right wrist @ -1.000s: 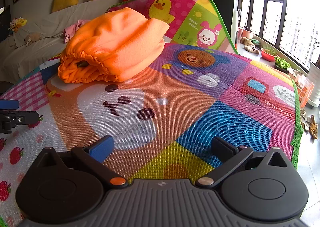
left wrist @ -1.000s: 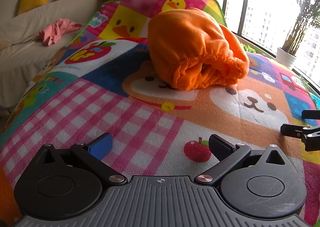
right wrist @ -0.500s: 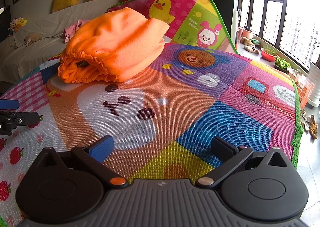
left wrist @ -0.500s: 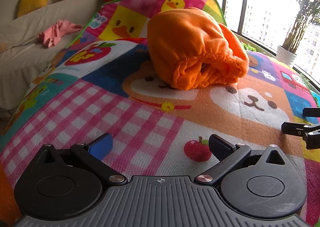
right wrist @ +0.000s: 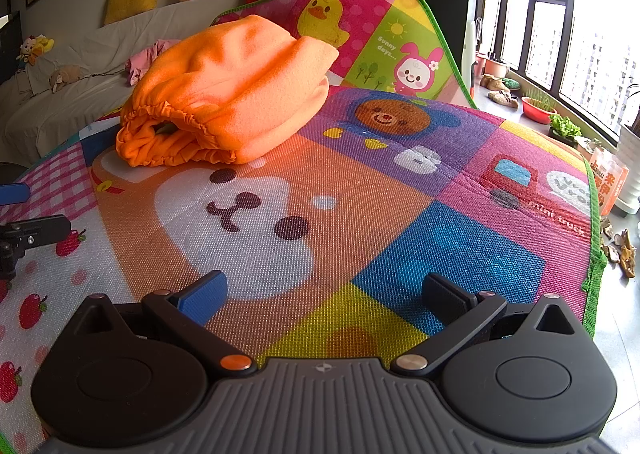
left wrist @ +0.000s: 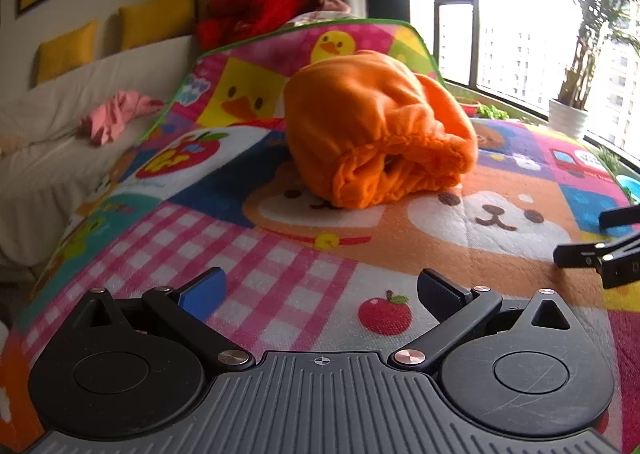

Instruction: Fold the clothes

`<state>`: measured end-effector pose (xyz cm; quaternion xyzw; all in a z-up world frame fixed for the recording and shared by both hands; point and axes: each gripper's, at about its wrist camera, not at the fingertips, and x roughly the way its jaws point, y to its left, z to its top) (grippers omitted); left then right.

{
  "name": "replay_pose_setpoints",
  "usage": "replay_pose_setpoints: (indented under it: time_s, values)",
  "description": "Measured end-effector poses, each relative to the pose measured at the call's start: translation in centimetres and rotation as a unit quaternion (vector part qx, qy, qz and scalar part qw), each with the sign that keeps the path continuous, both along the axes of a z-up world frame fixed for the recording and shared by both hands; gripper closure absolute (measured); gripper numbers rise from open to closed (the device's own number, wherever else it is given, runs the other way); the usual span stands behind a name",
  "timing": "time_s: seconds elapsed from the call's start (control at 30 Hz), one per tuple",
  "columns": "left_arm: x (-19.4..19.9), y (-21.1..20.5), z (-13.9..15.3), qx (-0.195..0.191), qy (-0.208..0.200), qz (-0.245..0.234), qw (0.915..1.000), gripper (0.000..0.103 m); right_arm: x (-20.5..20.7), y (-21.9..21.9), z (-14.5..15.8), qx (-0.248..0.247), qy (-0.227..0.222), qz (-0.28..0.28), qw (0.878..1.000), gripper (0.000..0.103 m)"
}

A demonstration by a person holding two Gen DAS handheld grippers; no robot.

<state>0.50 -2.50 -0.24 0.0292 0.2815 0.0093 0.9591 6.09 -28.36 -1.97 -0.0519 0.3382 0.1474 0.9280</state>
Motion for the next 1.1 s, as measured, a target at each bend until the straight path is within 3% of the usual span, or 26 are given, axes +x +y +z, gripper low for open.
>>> replay_pose_setpoints:
  time_s: [0.77,1.1]
  values:
    - [0.09,0.68,-0.03,-0.027,0.005,-0.007,0.9996,0.0,0.0,0.0,0.0,0.0,0.0,0.0,1.0,0.0]
    - [-0.08,0.49,0.04,-0.02,0.001,-0.006,0.9998,0.0,0.02,-0.02,-0.02,0.0,0.0,0.0,1.0,0.0]
